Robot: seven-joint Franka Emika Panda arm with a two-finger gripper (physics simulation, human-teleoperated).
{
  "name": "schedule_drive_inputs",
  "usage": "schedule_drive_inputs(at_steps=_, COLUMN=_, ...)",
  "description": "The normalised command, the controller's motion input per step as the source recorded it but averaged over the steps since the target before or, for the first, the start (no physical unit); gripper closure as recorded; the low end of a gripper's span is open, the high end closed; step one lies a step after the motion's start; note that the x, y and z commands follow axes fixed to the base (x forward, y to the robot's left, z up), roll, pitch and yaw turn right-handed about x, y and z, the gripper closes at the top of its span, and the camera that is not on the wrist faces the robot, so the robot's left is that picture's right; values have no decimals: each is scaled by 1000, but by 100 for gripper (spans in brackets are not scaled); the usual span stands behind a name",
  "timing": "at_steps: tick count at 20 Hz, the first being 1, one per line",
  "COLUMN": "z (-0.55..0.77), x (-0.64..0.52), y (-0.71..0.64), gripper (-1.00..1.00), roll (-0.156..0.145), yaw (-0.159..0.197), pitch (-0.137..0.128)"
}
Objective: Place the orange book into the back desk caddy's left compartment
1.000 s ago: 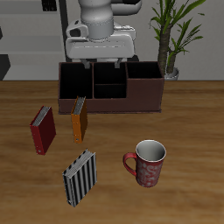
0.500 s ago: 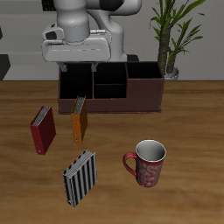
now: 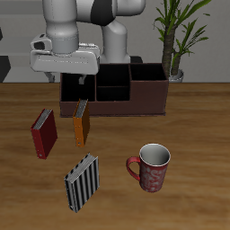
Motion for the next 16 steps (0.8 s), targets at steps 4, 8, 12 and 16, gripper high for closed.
schedule_drive_inputs(at_steps=4, z=-254, x=23, y=-54, gripper=-100, roll=-28, yaw=-12, pitch=-2)
schedule_drive_inputs(at_steps=8, z=-319, x=-27, y=42, gripper=-100, roll=-20, yaw=-18, pitch=-13)
schedule_drive_inputs(at_steps=12, z=-300, x=-22, y=112, gripper=-100, roll=0, yaw=16, pitch=-6)
schedule_drive_inputs(at_steps=16, z=-179, x=-45, y=66, gripper=-100, roll=-14, yaw=44, pitch=-51)
